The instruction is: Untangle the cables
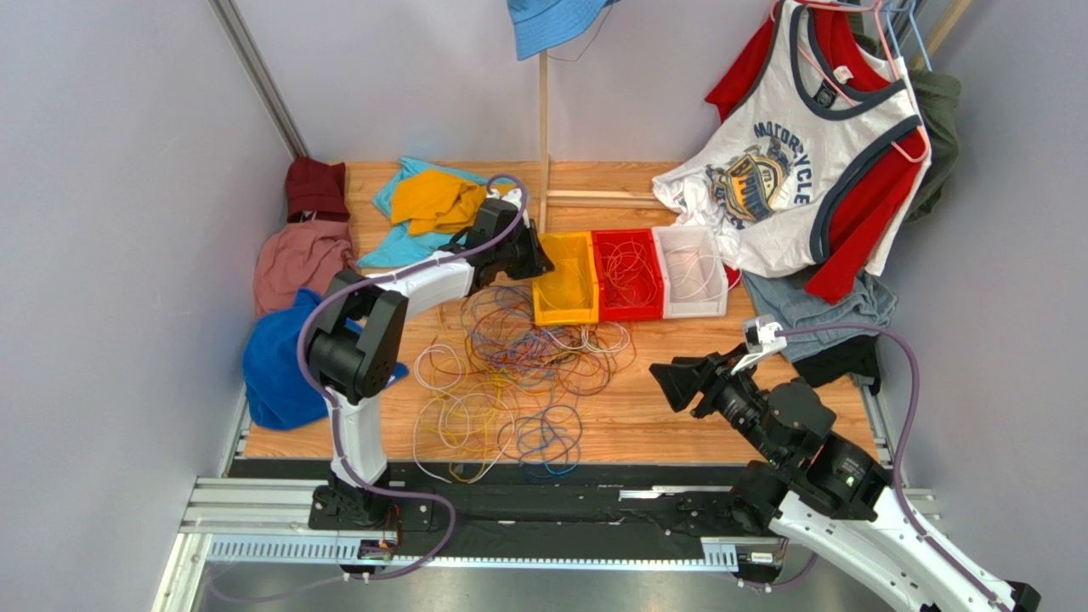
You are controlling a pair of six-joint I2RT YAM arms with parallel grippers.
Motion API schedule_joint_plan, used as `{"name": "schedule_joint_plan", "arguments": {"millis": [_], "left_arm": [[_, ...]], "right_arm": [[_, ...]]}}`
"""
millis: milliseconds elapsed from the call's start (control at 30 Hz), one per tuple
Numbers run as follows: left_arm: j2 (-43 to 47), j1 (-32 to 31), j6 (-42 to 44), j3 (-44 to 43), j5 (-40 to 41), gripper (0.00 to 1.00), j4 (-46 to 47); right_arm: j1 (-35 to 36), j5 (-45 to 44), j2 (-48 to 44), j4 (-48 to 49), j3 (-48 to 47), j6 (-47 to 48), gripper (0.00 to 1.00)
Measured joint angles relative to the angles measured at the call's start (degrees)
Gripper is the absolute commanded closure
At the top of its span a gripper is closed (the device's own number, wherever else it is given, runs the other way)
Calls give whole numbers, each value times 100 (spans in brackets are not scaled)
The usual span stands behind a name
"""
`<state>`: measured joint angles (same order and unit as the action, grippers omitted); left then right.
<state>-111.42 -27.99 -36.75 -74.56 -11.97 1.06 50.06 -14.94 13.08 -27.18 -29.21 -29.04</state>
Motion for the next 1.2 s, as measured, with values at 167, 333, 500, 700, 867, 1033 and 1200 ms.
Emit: {"name": "schedule_joint_plan", "arguments": {"millis": [167, 333, 500, 700, 867, 1033, 1200], "left_arm": [[326, 2, 17, 214, -136, 91, 4], [898, 2, 13, 376, -363, 66, 74], [1480, 2, -9, 420, -608, 48, 225], [2052, -13, 22, 372, -758, 38, 186], [2524, -39, 103, 422, -680, 34, 83], [3246, -116, 136, 962, -415, 25, 11], [3738, -511, 170, 1725, -79, 30, 46]], "right_arm": [[0, 0, -11, -2, 0, -2, 46], [0, 0, -72, -2, 0, -2, 46], [0, 0, -83, -2, 0, -4, 46], [0, 0, -87, -4, 0, -7, 46], [0, 0, -129, -4, 0, -11, 46], [0, 2, -164, -7, 0, -28, 46], [0, 9, -219, -2, 17, -116, 46]]}}
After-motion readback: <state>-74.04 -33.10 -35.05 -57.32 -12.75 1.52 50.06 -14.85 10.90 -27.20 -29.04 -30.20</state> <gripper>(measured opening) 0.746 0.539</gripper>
